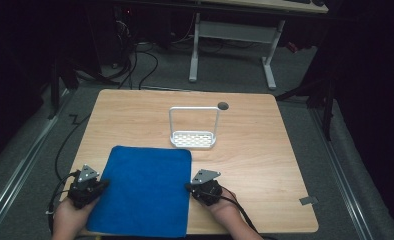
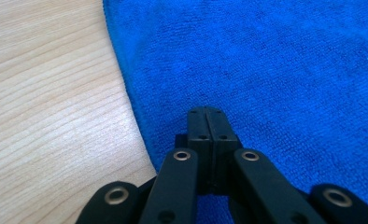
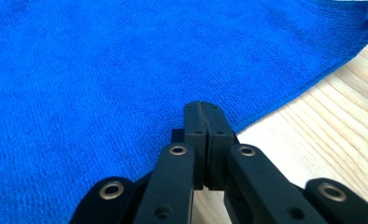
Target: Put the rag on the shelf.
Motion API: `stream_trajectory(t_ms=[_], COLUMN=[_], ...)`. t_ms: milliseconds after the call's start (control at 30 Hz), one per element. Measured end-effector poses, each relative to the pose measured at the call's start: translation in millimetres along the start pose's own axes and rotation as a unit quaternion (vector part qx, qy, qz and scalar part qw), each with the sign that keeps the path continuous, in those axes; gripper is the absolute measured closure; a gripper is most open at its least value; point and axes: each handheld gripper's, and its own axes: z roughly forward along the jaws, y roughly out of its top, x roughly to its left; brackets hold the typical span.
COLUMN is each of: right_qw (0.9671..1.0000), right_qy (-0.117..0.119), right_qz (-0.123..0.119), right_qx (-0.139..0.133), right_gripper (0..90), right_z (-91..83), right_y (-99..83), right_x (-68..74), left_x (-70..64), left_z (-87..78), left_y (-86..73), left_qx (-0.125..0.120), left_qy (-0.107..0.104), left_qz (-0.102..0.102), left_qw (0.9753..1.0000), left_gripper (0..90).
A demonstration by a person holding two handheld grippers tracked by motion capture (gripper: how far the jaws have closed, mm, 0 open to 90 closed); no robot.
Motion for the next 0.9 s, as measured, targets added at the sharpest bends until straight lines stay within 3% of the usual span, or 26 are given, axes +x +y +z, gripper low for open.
stream_trajectory(t_ms=[200,433,600,767,867,900], right_qw=[0.9999,0.9994,0.9983,0.9967,0.9966,0.9963], right_qy=[-0.006,-0.016,-0.029,-0.042,-0.045,-0.054], right_qz=[0.011,0.031,0.048,0.069,0.068,0.065], right_qx=[0.003,0.009,0.012,0.014,0.014,0.017], right_gripper=[90.0,90.0,90.0,90.0,90.0,90.0], right_z=[-11.8,-30.1,-46.3,-60.9,-65.6,-71.2], right_y=[-10.2,-26.1,-40.3,-53.7,-58.1,-62.5], right_x=[-5.2,-16.3,-32.1,-40.1,-41.0,-40.6], left_x=[-11.2,-34.4,-58.3,-75.5,-82.2,-88.5], left_z=[3.7,10.9,18.8,24.0,25.3,26.6], left_y=[4.0,12.0,19.4,24.5,26.1,27.4], left_qx=[0.001,0.004,0.002,0.002,0.004,0.005], left_qy=[-0.014,-0.047,-0.072,-0.09,-0.098,-0.111], left_qz=[0.018,0.044,0.074,0.087,0.091,0.092], left_qw=[0.9997,0.9979,0.9947,0.9921,0.9909,0.9895], left_gripper=[90.0,90.0,88.6,88.5,88.6,88.6])
